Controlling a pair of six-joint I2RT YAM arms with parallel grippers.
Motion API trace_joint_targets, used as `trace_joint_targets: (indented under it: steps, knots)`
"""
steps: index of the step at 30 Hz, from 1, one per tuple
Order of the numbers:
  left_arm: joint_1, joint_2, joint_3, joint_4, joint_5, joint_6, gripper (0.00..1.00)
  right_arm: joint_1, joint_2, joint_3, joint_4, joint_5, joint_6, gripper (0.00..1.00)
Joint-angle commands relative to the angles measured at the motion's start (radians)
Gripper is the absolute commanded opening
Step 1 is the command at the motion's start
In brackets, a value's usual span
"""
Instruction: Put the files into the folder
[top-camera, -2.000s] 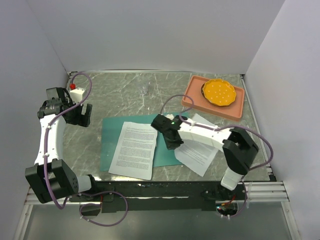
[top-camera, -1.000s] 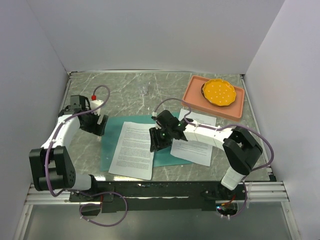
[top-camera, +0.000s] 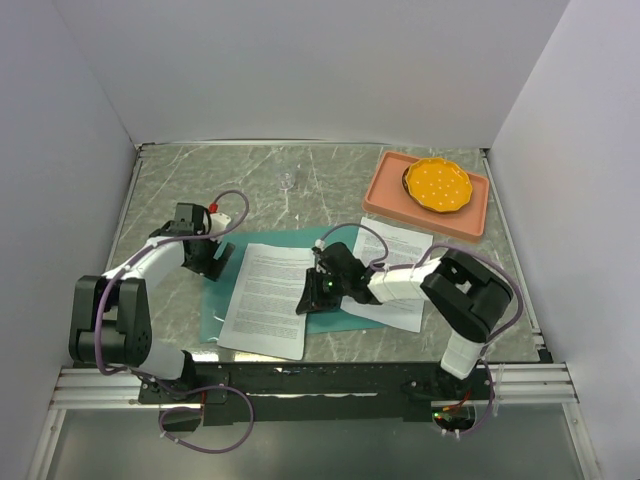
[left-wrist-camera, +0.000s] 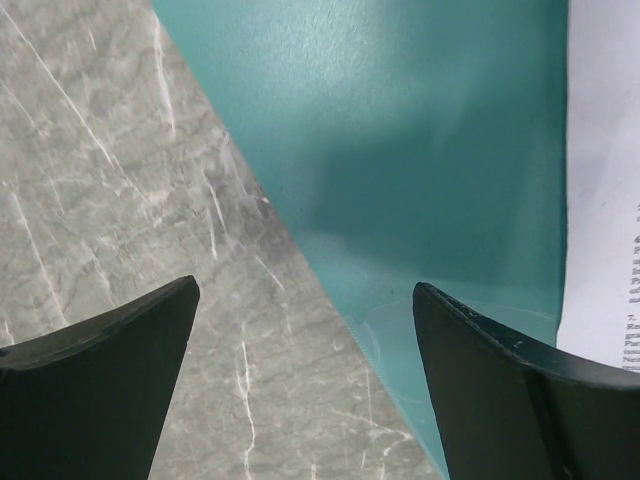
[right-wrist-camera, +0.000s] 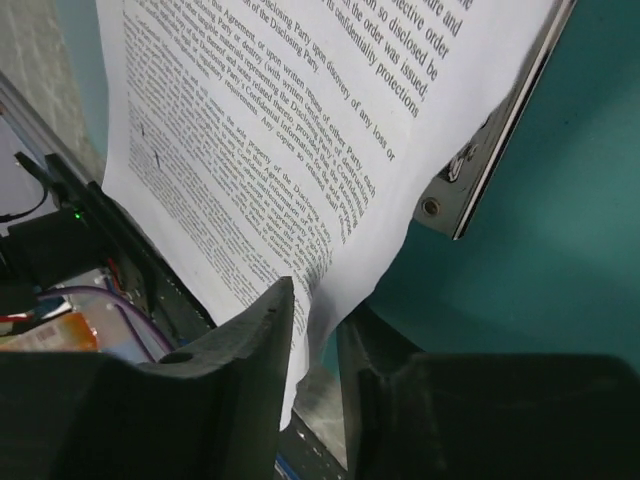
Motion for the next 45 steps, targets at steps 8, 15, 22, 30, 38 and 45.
trace_joint_targets:
  steps: [8, 15, 22, 30, 38, 45]
  knots:
    - [0.011, -0.066, 0.093, -0.088, 0.039, 0.015, 0.97, 0.04, -0.161, 0.053, 0.033, 0.132, -0.095, 0.04]
    - [0.211, -0.067, 0.278, -0.265, 0.278, 0.046, 1.0, 0.001, -0.212, 0.28, -0.187, 0.171, -0.382, 0.0]
    - [0.341, -0.058, 0.248, -0.293, 0.284, 0.107, 0.96, -0.032, -0.166, 0.447, -0.258, 0.143, -0.708, 0.0]
    - [0.364, -0.083, 0.184, -0.279, 0.265, 0.119, 0.96, -0.033, -0.182, 0.435, -0.209, 0.198, -0.995, 0.0]
    - [0.368, -0.086, 0.162, -0.259, 0.256, 0.112, 0.96, -0.035, -0.14, 0.473, -0.279, 0.146, -0.992, 0.0]
    - [0.385, -0.109, 0.121, -0.239, 0.236, 0.135, 0.96, -0.039, -0.08, 0.506, -0.362, 0.091, -0.858, 0.0]
